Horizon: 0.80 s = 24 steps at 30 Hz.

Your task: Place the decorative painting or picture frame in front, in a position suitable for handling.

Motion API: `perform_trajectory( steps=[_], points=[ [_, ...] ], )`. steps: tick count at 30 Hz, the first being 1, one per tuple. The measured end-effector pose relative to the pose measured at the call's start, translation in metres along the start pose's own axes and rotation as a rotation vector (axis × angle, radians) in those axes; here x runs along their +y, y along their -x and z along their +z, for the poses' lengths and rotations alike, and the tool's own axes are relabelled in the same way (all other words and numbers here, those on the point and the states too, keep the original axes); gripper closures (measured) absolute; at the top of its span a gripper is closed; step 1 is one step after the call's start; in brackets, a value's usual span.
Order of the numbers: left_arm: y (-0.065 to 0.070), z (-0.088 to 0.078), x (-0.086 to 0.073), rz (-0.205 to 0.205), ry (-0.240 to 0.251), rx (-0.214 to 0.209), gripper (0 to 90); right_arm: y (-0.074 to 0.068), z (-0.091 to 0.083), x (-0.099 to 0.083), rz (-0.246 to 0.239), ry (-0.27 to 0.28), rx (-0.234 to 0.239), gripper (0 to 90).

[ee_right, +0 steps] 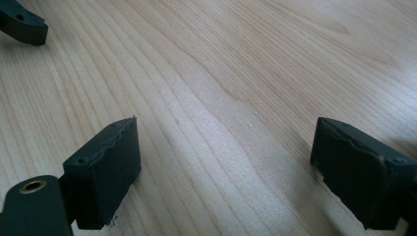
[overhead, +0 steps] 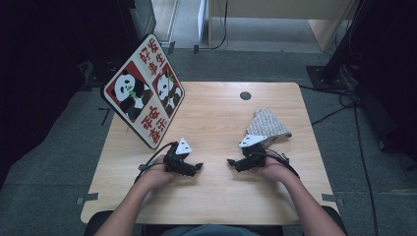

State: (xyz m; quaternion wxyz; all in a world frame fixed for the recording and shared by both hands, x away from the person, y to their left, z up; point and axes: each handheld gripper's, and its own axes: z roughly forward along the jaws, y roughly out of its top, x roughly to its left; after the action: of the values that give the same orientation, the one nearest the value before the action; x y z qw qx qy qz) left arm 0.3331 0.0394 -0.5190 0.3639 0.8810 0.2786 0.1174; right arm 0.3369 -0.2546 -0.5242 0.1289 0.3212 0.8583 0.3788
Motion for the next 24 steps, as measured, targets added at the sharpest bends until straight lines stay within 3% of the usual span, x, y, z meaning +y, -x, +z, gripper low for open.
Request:
perform_trajectory(
  steps=[24],
  points=[
    [0.0008,-0.0008,-0.0006,-0.013,-0.005,0.014,13.7,-0.0001,-0.0002,-0.0002,-0.001,0.0,0.002,11.4]
  ],
)
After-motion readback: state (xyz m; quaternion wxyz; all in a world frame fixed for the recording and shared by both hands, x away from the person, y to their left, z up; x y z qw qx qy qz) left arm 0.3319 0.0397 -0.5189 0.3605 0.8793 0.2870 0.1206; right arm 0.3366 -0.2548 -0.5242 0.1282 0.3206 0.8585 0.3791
